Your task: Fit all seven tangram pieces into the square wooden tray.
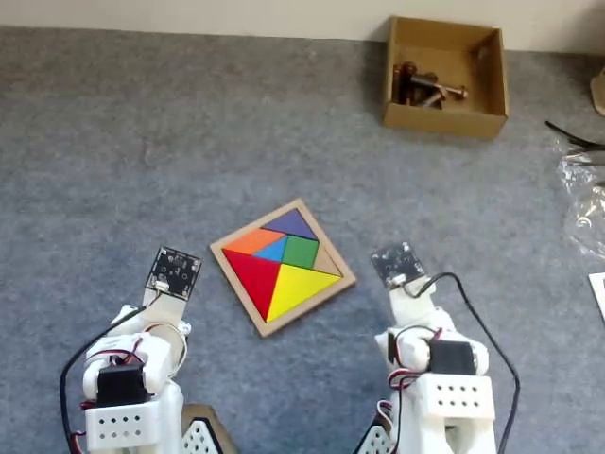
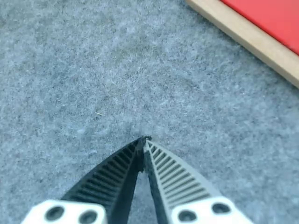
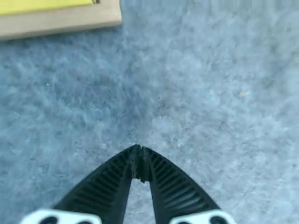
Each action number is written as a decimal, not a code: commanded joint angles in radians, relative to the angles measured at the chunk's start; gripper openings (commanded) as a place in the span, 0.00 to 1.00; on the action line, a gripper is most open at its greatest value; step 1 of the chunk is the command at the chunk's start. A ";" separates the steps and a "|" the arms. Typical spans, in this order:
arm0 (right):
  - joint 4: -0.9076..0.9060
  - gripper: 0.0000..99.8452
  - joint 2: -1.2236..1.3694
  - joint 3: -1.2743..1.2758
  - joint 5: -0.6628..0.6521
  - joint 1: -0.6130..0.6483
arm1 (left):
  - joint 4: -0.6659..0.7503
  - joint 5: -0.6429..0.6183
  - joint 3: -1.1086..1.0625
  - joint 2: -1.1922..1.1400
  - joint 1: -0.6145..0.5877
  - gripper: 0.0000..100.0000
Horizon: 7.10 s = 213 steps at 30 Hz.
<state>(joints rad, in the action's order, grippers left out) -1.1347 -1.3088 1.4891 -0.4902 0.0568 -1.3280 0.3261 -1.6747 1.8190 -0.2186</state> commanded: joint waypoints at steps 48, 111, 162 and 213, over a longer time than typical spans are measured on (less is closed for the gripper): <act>-0.094 0.00 -0.513 0.277 0.413 0.105 | -0.008 -0.011 -0.021 0.008 -0.004 0.01; -0.102 0.00 -0.513 0.277 0.416 0.124 | -0.008 -0.011 -0.021 0.008 -0.004 0.01; -0.102 0.00 -0.513 0.277 0.416 0.124 | -0.008 -0.012 -0.021 0.008 0.150 0.02; -0.102 0.00 -0.515 0.277 0.414 0.094 | -0.006 -0.068 -0.021 0.007 0.012 0.02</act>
<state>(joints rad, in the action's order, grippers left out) -1.2329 -1.8167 1.6763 -0.0836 0.1688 -1.3280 0.2662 -1.6747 1.8190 -0.1972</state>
